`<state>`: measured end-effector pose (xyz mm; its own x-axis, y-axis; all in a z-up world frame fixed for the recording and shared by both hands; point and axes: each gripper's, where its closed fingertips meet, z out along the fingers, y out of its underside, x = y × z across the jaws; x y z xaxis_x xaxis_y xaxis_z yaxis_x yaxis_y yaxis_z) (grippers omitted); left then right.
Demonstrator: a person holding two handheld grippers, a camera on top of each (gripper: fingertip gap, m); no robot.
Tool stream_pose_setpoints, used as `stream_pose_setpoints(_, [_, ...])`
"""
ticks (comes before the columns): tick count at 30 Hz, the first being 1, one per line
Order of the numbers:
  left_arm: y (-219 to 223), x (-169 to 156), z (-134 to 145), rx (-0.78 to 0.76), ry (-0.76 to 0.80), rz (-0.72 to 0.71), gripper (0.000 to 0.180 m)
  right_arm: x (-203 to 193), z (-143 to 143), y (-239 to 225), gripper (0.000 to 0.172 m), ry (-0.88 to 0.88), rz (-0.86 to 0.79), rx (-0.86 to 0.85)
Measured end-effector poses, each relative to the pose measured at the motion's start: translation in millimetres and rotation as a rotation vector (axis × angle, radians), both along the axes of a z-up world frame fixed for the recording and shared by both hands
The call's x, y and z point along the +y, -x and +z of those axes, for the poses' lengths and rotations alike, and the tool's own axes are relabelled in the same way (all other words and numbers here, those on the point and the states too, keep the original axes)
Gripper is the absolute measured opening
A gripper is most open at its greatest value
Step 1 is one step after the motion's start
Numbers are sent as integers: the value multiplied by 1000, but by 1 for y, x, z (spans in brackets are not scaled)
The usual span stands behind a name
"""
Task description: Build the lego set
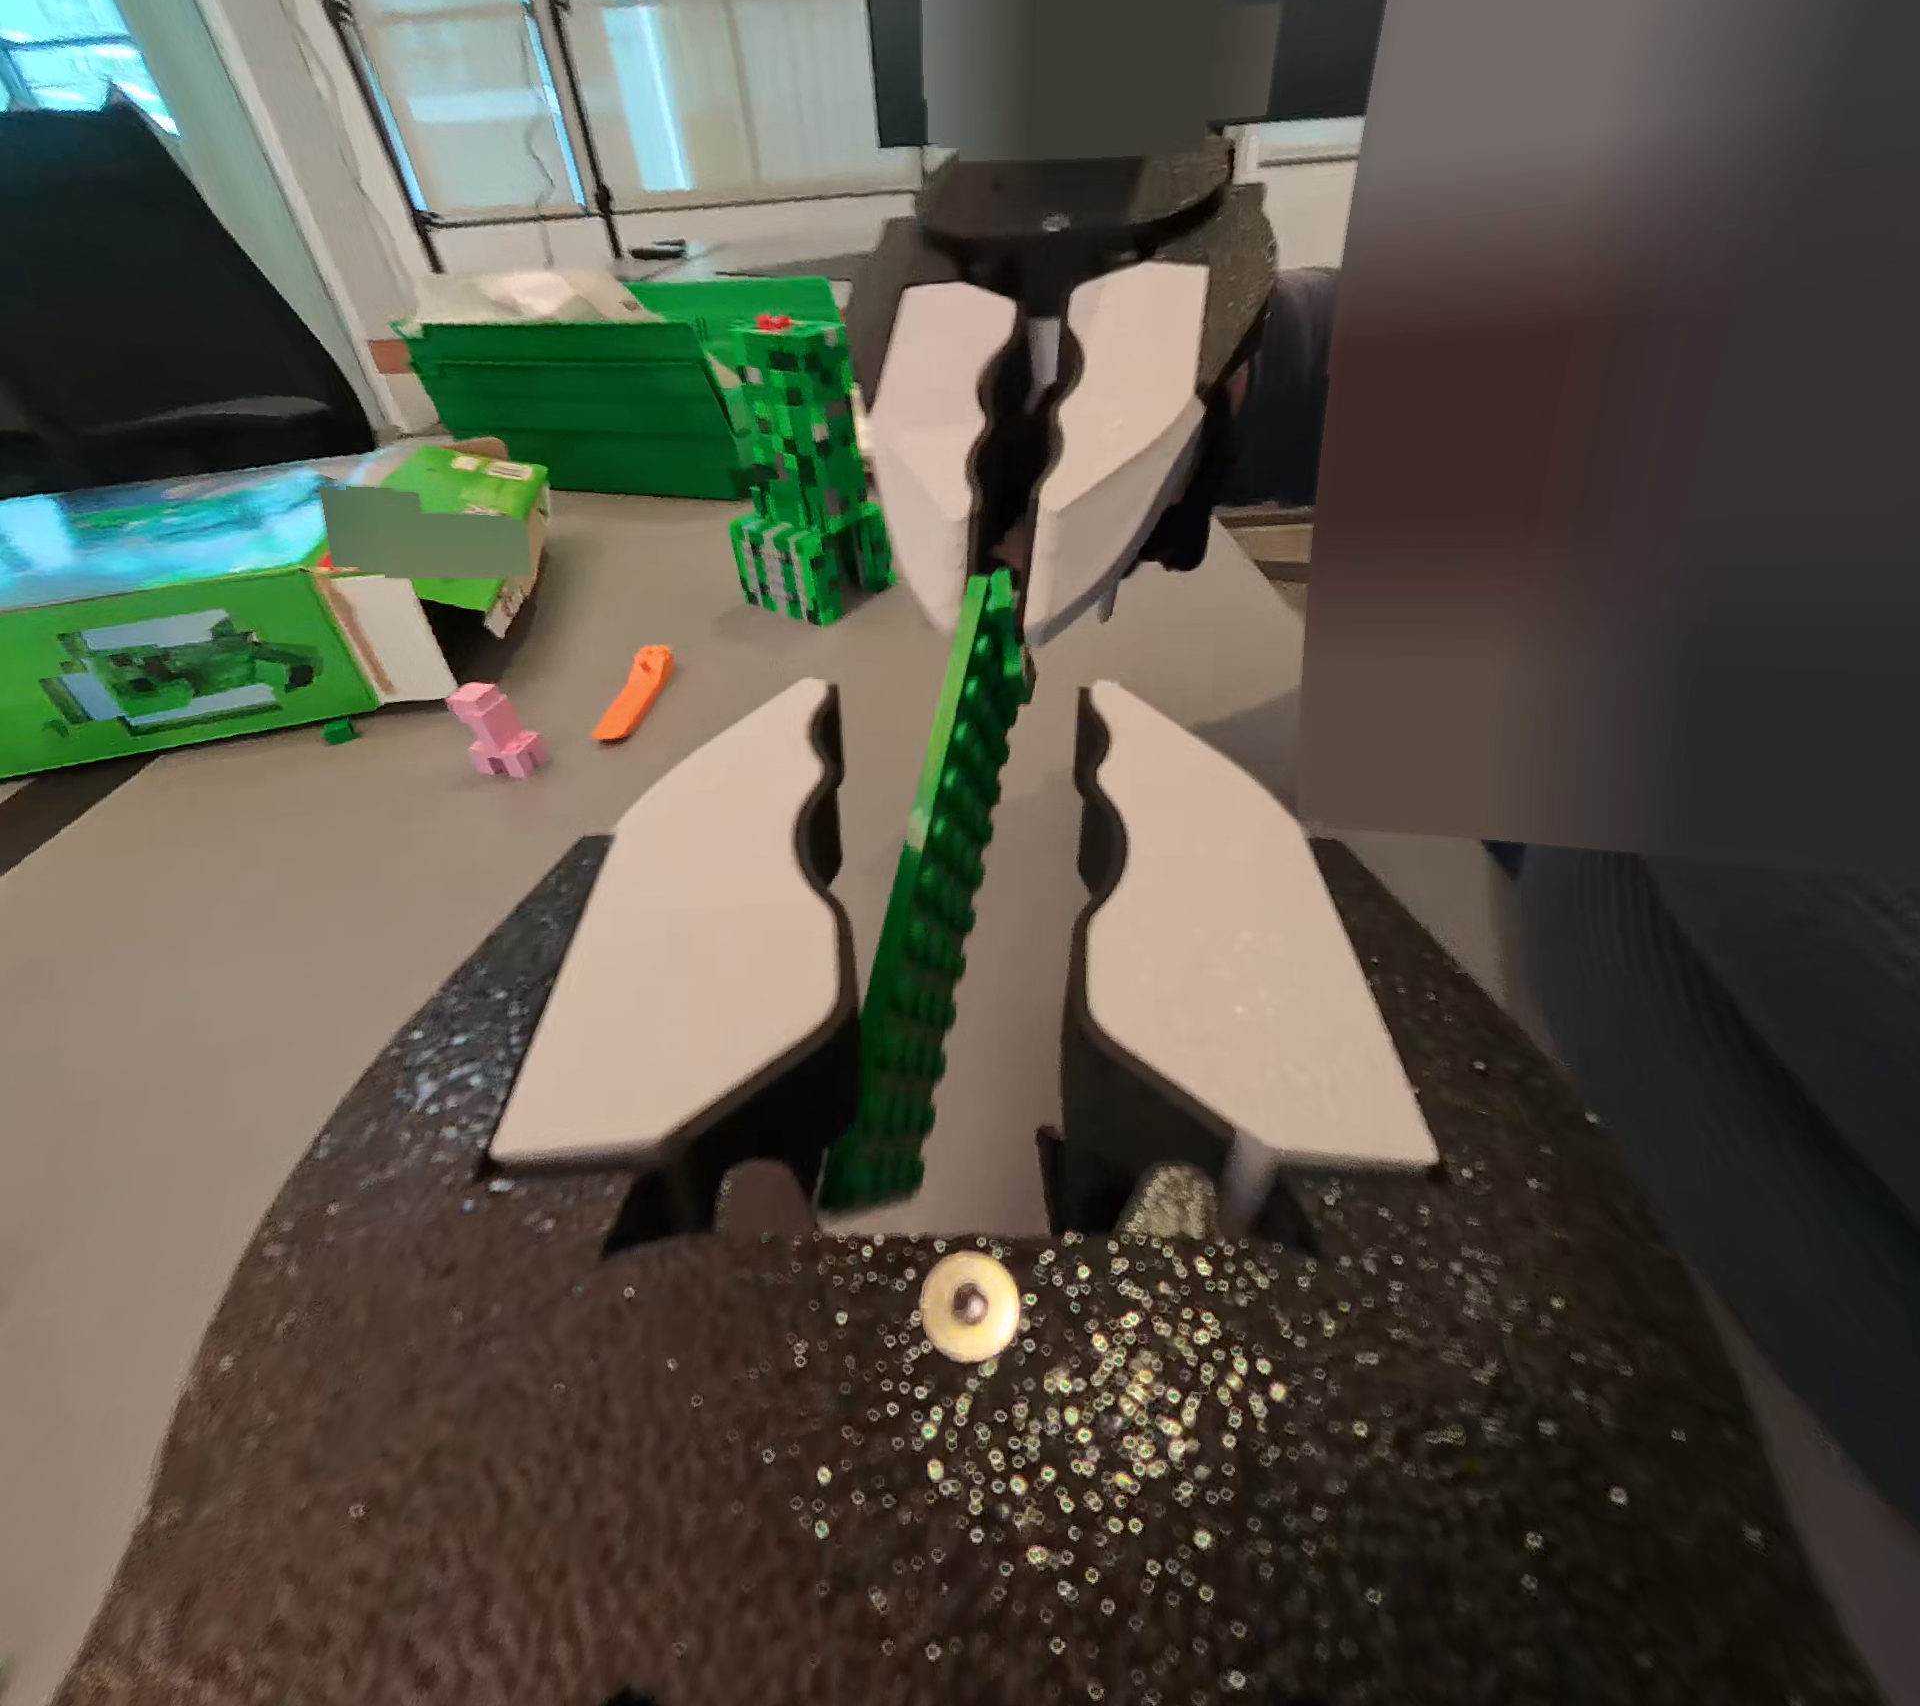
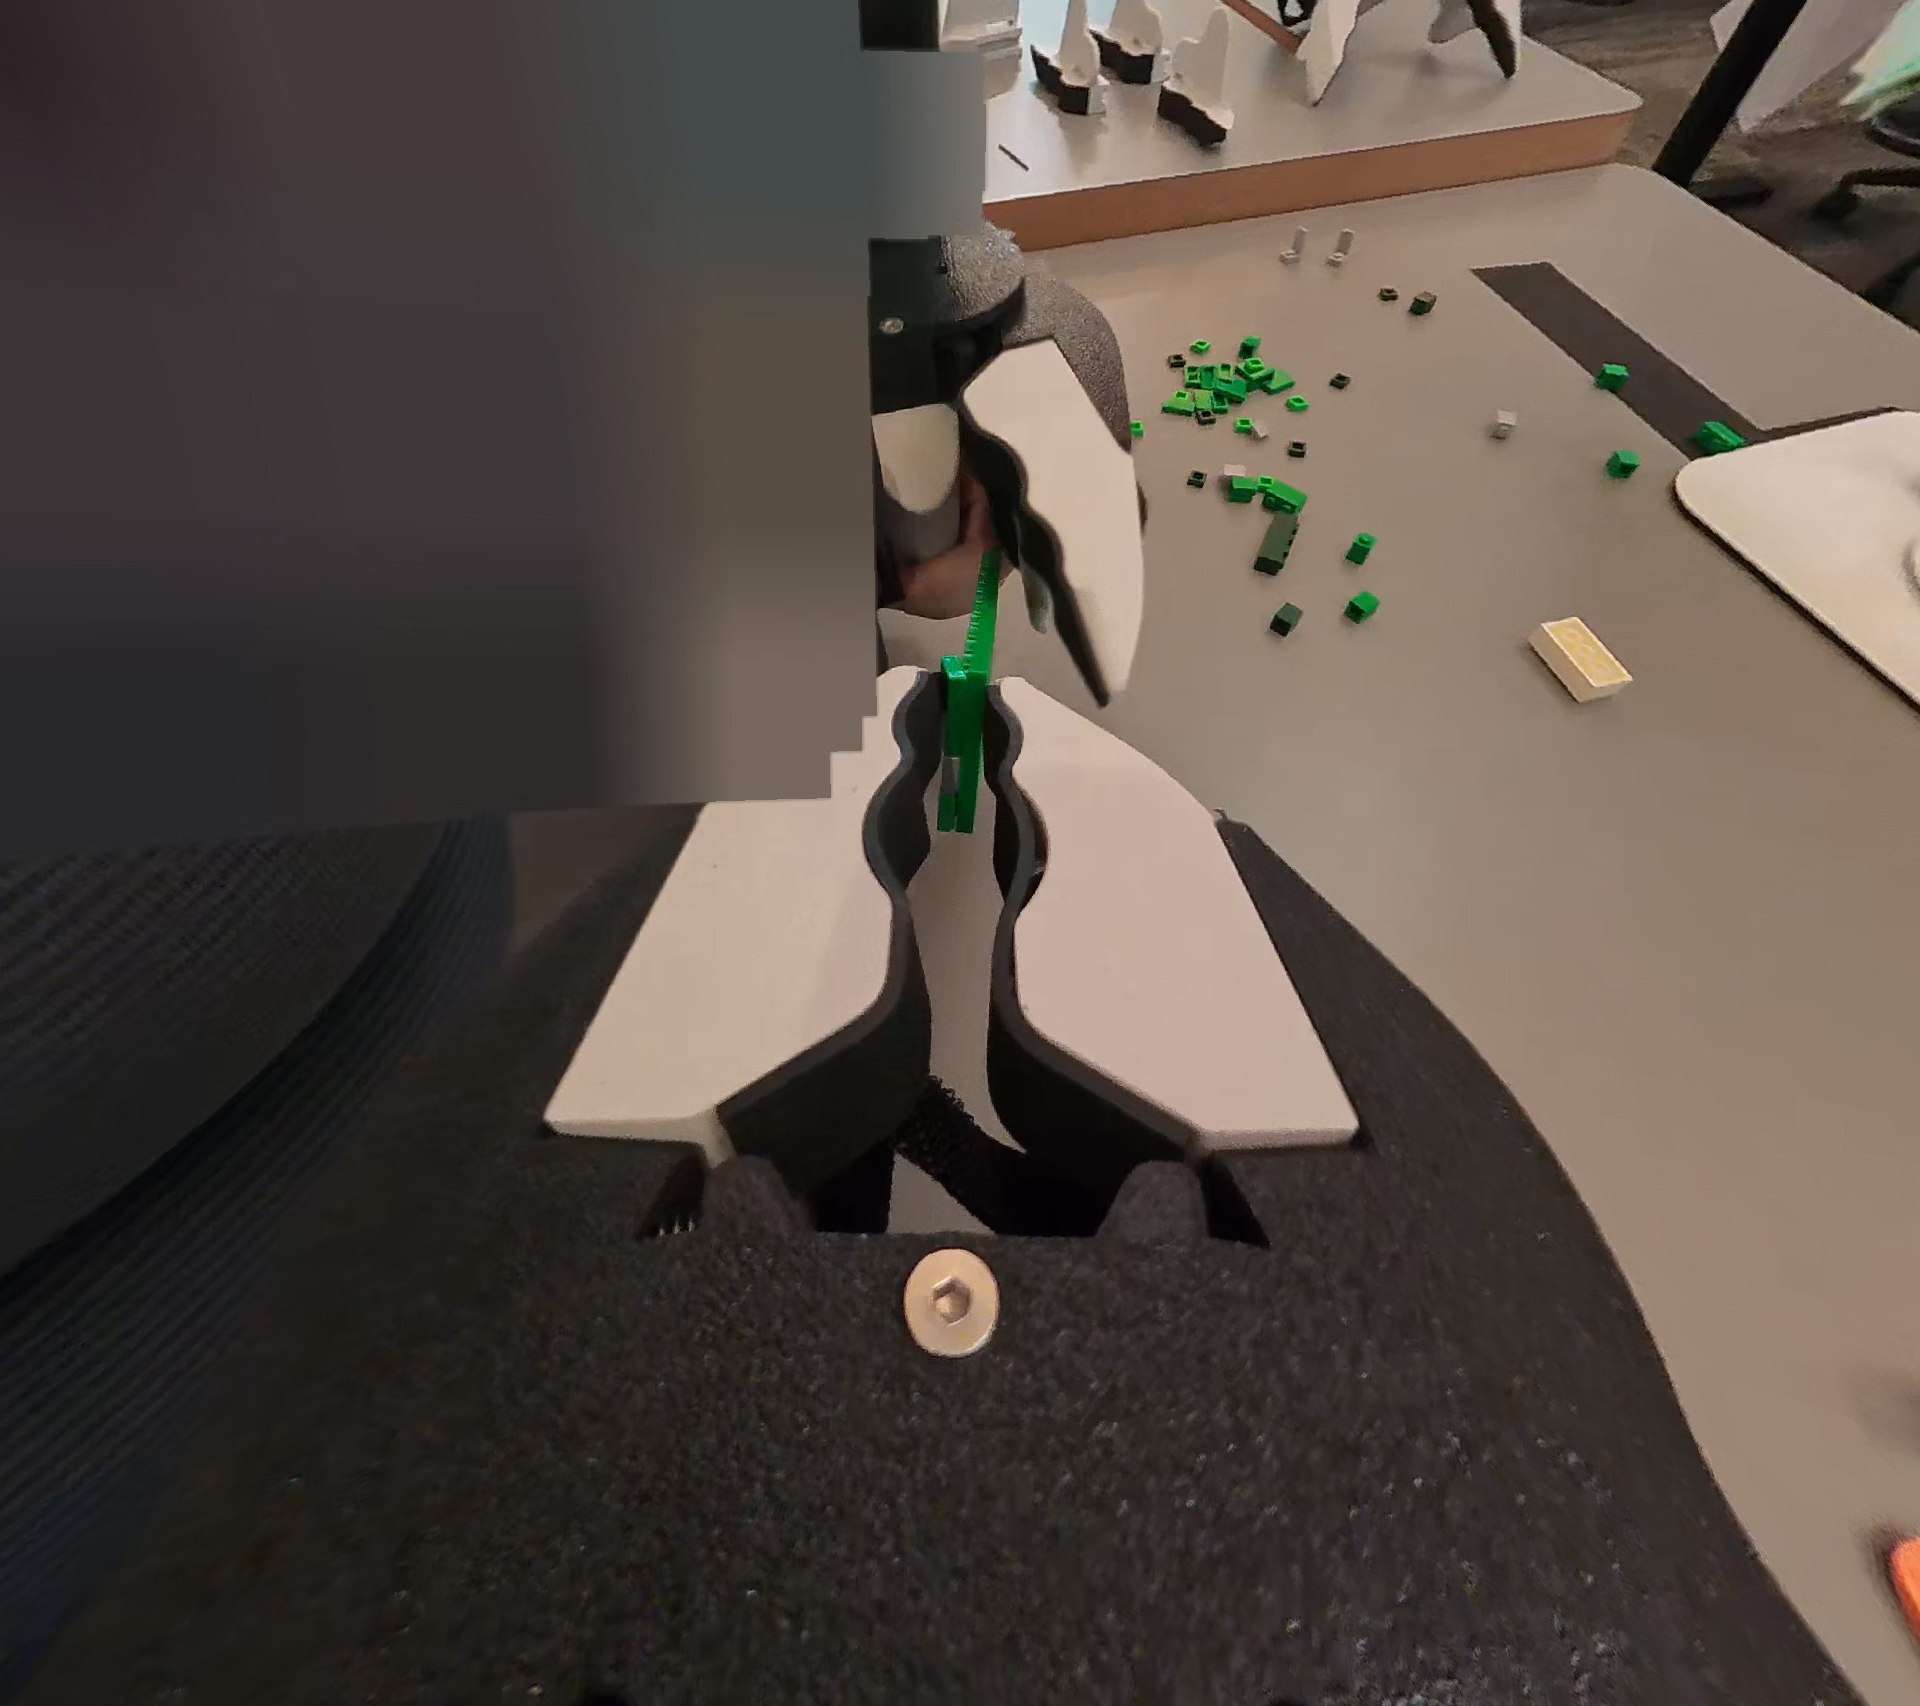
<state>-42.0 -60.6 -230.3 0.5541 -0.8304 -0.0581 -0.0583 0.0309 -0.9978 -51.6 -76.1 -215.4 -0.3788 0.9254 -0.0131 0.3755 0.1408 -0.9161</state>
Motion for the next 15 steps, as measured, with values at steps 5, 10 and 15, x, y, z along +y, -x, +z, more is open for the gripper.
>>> stream_pose_setpoints(5, [-3, -9, 5, -10, -3, -62, 18, -8, 1, 4, 7, -35, 26, 19])
stream_pose_setpoints(10, [-4, -13, 4, -20, 35, -94, 10, -10, 1, 4, 8, -67, 45, 36])
stream_pose_setpoints(15, [-5, -16, 3, -21, 40, -122, 7, -12, 0, 3, 8, -62, 60, 42])
